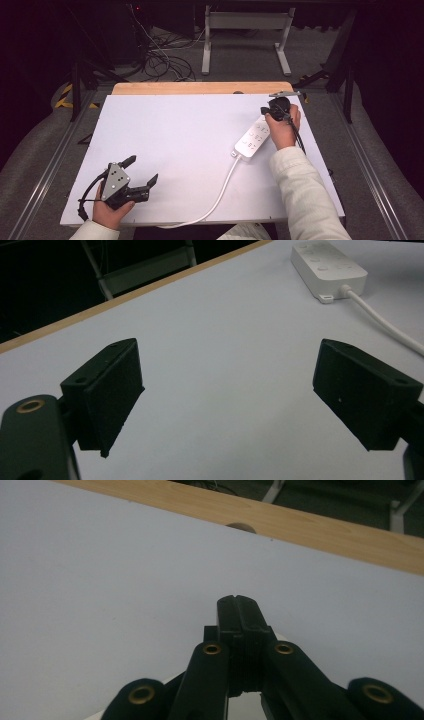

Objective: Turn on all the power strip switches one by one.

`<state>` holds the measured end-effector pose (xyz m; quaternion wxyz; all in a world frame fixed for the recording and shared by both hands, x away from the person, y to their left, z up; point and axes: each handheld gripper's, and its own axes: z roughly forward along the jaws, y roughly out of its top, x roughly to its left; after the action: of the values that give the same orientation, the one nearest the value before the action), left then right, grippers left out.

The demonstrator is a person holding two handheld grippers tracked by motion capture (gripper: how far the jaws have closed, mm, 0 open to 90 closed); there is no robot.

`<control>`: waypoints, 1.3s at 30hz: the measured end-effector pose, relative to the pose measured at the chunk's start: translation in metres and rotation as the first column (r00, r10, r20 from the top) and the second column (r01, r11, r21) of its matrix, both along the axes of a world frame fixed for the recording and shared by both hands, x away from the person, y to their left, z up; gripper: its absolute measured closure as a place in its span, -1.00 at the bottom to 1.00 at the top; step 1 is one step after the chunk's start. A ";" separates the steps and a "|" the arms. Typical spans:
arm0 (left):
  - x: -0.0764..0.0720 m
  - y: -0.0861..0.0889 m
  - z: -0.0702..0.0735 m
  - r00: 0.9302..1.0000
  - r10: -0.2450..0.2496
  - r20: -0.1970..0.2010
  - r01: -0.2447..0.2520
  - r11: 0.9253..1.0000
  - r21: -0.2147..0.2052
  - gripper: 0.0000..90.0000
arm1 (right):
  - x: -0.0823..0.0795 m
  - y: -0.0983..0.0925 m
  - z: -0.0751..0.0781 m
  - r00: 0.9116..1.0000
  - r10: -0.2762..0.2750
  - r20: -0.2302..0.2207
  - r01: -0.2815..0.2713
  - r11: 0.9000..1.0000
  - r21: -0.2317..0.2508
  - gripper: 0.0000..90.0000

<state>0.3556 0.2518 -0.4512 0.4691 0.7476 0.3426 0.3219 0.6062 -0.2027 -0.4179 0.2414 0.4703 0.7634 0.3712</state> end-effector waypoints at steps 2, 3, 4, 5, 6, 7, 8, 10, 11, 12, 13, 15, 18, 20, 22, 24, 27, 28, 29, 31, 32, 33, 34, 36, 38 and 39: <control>0.000 -0.001 0.000 1.000 -0.003 0.001 0.003 1.000 0.009 -0.71 | -0.006 0.002 0.007 1.000 0.021 0.010 -0.021 1.000 0.006 1.00; 0.000 -0.002 0.000 1.000 -0.003 0.000 0.003 1.000 0.007 -0.71 | -0.009 0.003 0.010 0.999 0.032 0.020 -0.032 0.999 0.008 1.00; -0.001 -0.003 0.000 1.000 -0.006 -0.002 0.006 1.000 0.008 -0.71 | -0.012 0.003 0.012 0.999 0.036 0.025 -0.036 0.999 0.005 1.00; -0.001 -0.003 0.000 1.000 -0.007 -0.001 0.007 1.000 0.010 -0.71 | -0.016 0.004 0.016 0.999 0.044 0.031 -0.045 0.999 0.007 1.00; -0.001 -0.003 0.000 1.000 -0.007 -0.001 0.007 1.000 0.009 -0.71 | -0.019 0.004 0.019 0.998 0.053 0.037 -0.054 0.998 0.014 0.91; -0.001 -0.002 0.000 1.000 -0.006 0.005 0.006 1.000 0.014 -0.71 | -0.023 0.003 0.022 0.997 0.063 0.047 -0.064 0.998 0.025 0.65; -0.002 -0.001 0.000 1.000 -0.005 0.004 0.005 1.000 0.011 -0.71 | -0.026 0.003 0.025 0.995 0.076 0.058 -0.078 0.996 0.035 0.51; -0.002 -0.001 0.000 1.000 -0.001 -0.001 0.001 1.000 0.003 -0.71 | -0.034 0.001 0.032 0.990 0.110 0.082 -0.115 0.992 0.056 0.16; -0.002 0.000 0.000 1.000 -0.001 0.003 0.001 1.000 0.009 -0.71 | -0.038 0.001 0.036 0.987 0.126 0.100 -0.132 0.990 0.053 0.01; -0.002 0.000 0.001 1.000 -0.001 0.003 0.001 1.000 0.007 -0.71 | -0.043 0.001 0.039 0.983 0.142 0.120 -0.149 0.988 0.050 -0.03; -0.002 0.000 0.001 1.000 -0.001 0.002 0.001 1.000 0.000 -0.71 | -0.050 0.001 0.043 0.978 0.155 0.142 -0.162 0.986 0.045 -0.09; -0.002 -0.001 0.001 1.000 -0.001 0.008 0.001 1.000 0.004 -0.71 | -0.063 0.000 0.049 0.970 0.175 0.167 -0.187 0.981 0.058 -0.22; -0.002 -0.003 0.000 1.000 -0.003 0.004 0.003 1.000 0.009 -0.71 | -0.084 -0.002 0.056 0.963 0.211 0.165 -0.229 0.969 0.094 -0.35; -0.002 -0.003 0.001 1.000 -0.004 0.005 0.004 1.000 0.013 -0.71 | -0.096 -0.003 0.057 0.951 0.241 0.191 -0.262 0.961 0.093 -0.41; -0.002 -0.002 0.001 1.000 -0.001 0.005 0.001 1.000 0.005 -0.71 | -0.108 -0.005 0.057 0.939 0.273 0.210 -0.299 0.948 0.104 -0.42; -0.002 -0.002 0.001 1.000 -0.001 0.004 0.001 1.000 0.003 -0.71 | -0.118 -0.007 0.055 0.930 0.294 0.220 -0.327 0.936 0.132 -0.45; -0.002 -0.003 0.001 1.000 -0.004 0.002 0.004 1.000 0.003 -0.71 | -0.133 -0.011 0.049 0.920 0.319 0.227 -0.359 0.919 0.164 -0.48; -0.003 -0.003 0.001 1.000 -0.004 0.003 0.004 1.000 0.002 -0.71 | -0.138 -0.012 0.046 0.916 0.328 0.231 -0.370 0.914 0.168 -0.49; -0.003 -0.003 0.001 1.000 -0.003 0.004 0.003 1.000 0.001 -0.71 | -0.142 -0.013 0.043 0.912 0.338 0.232 -0.381 0.908 0.175 -0.49; -0.003 -0.003 0.001 1.000 -0.005 0.001 0.005 1.000 -0.003 -0.71 | -0.151 -0.015 0.036 0.905 0.355 0.234 -0.399 0.899 0.182 -0.52; -0.004 -0.003 0.001 1.000 -0.006 -0.001 0.006 1.000 -0.005 -0.71 | -0.156 -0.016 0.031 0.900 0.362 0.241 -0.408 0.895 0.180 -0.54; -0.004 -0.003 0.002 1.000 -0.009 -0.002 0.009 1.000 -0.007 -0.71 | -0.161 -0.018 0.027 0.897 0.369 0.242 -0.416 0.891 0.182 -0.56; -0.004 -0.003 0.002 1.000 -0.010 0.001 0.010 1.000 0.000 -0.71 | -0.165 -0.019 0.021 0.891 0.386 0.239 -0.431 0.885 0.177 -0.61; -0.005 -0.003 0.002 1.000 -0.013 -0.005 0.013 1.000 -0.004 -0.71 | -0.174 -0.021 0.009 0.879 0.427 0.214 -0.464 0.870 0.167 -0.69; -0.007 -0.003 0.001 1.000 -0.017 -0.012 0.017 1.000 -0.005 -0.71 | -0.180 -0.022 -0.006 0.877 0.438 0.197 -0.470 0.867 0.166 -0.69; -0.008 -0.003 0.001 1.000 -0.019 -0.012 0.019 1.000 0.000 -0.71 | -0.183 -0.023 -0.013 0.878 0.440 0.190 -0.470 0.866 0.169 -0.69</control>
<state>0.3472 0.2492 -0.4501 0.4699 0.7529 0.3382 0.3129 0.4236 -0.2259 -0.4313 0.1506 0.2712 0.7895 0.5295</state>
